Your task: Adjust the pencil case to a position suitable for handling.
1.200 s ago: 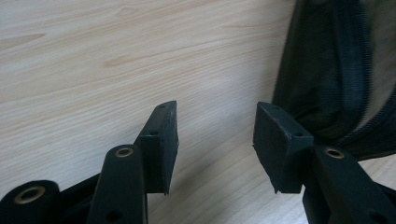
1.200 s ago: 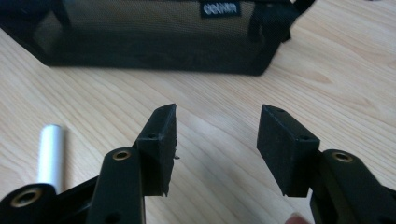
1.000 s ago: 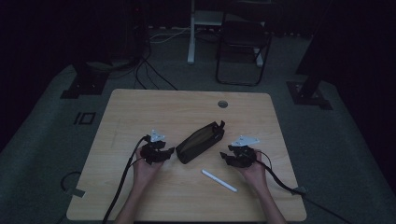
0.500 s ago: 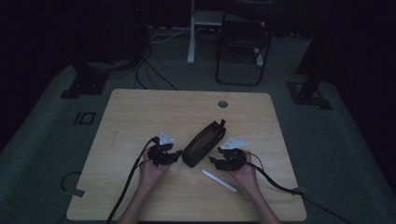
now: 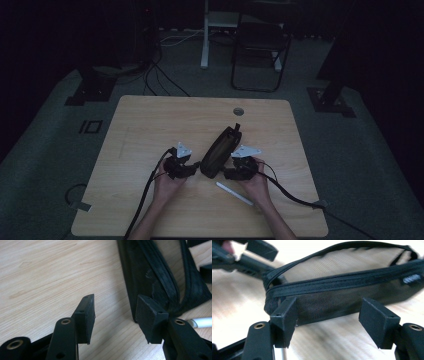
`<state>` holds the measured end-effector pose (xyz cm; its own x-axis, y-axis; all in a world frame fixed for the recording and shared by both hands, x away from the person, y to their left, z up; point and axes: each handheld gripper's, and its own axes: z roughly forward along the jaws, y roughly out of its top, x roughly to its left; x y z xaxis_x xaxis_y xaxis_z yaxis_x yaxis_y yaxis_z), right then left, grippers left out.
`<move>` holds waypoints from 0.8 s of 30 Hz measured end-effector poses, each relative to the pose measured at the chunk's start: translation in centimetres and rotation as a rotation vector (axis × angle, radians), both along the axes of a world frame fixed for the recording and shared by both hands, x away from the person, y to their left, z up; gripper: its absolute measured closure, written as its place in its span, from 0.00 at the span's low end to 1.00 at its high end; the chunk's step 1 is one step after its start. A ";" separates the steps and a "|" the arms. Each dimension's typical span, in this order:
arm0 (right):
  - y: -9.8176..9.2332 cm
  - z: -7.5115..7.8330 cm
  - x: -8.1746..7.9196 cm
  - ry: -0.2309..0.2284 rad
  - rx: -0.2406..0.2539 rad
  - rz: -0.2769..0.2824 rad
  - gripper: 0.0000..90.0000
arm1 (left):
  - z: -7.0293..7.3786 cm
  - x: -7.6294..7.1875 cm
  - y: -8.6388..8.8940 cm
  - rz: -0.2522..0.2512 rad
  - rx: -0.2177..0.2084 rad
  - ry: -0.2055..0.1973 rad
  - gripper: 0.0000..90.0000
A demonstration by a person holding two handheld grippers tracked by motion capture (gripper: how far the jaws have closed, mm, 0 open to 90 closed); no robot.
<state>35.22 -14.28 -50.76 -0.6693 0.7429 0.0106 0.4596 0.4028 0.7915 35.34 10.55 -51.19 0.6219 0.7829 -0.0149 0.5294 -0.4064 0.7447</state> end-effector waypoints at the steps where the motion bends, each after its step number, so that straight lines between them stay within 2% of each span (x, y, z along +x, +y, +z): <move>1: 0.0 0.0 0.0 0.000 0.000 0.000 0.35 | 0.0 0.0 0.0 0.000 0.000 0.000 0.56; 2: -0.1 0.0 0.2 -0.006 -0.009 -0.032 0.36 | 0.0 0.0 -0.1 -0.005 0.002 0.000 0.56; 7: -0.4 0.0 0.5 -0.013 -0.023 -0.075 0.36 | 0.0 -0.3 -0.8 -0.031 0.009 -0.005 0.56; 9: -0.7 0.2 0.3 -0.001 0.015 -0.066 0.35 | -0.1 -0.3 -1.1 -0.037 0.004 -0.002 0.56; 11: -0.7 0.5 0.0 -0.003 0.034 -0.055 0.33 | -0.2 -0.3 -1.4 -0.044 0.002 -0.001 0.56; 14: -0.5 1.0 -0.4 -0.009 0.052 -0.029 0.32 | -0.3 -0.6 -2.4 -0.081 0.012 -0.001 0.55; 17: -0.3 1.0 -0.5 -0.010 0.038 -0.019 0.32 | -0.4 -0.8 -3.0 -0.105 0.026 -0.002 0.55; 19: -0.4 0.7 -0.5 -0.019 -0.002 -0.035 0.32 | -0.6 -1.0 -3.6 -0.130 0.045 -0.005 0.55; 24: -1.6 0.7 -0.4 -0.019 -0.024 -0.076 0.34 | -0.7 -1.1 -3.4 -0.127 0.054 -0.011 0.54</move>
<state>34.81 -15.91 -50.08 -0.6108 0.7915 -0.0195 0.4749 0.3860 0.7908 34.27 7.16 -51.86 0.7161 0.6972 0.0326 0.4631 -0.5096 0.7252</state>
